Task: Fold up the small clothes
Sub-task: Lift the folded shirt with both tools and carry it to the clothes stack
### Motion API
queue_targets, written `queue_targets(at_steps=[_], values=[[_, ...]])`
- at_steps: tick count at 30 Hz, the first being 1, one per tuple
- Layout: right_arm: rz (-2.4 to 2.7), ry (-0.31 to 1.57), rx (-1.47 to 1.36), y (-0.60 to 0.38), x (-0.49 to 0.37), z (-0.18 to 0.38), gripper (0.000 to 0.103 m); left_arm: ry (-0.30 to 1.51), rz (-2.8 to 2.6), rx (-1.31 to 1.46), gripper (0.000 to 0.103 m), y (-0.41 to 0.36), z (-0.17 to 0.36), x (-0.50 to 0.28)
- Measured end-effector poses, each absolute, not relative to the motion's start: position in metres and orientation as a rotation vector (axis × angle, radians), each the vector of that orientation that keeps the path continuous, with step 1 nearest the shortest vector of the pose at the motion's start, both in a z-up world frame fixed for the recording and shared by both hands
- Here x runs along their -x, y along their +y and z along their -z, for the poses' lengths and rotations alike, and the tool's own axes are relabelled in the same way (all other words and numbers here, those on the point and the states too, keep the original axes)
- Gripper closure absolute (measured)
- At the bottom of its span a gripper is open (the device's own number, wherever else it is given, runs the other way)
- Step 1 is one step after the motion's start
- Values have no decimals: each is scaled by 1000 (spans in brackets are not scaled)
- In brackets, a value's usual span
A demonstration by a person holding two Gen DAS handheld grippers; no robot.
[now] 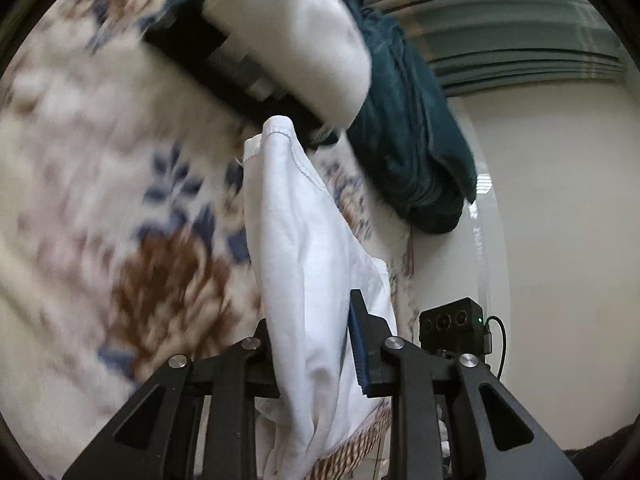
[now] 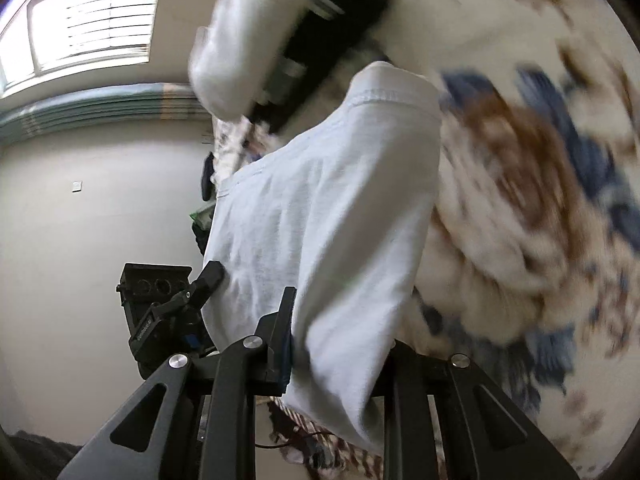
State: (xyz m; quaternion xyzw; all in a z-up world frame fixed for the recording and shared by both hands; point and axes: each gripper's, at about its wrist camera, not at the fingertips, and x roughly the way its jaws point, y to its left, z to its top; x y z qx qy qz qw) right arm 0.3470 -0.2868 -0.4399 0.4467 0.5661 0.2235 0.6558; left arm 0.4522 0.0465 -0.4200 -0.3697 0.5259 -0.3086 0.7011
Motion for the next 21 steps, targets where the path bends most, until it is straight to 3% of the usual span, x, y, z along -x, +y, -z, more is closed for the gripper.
queue_targets(at_steps=[13,21], values=[[-574,1103,-921,-269,-533,322,81,953,726,761,82,56,311,-610],[-531,1095,-876,-249,-693,330,81,972,698,660,82,51,320,-739]])
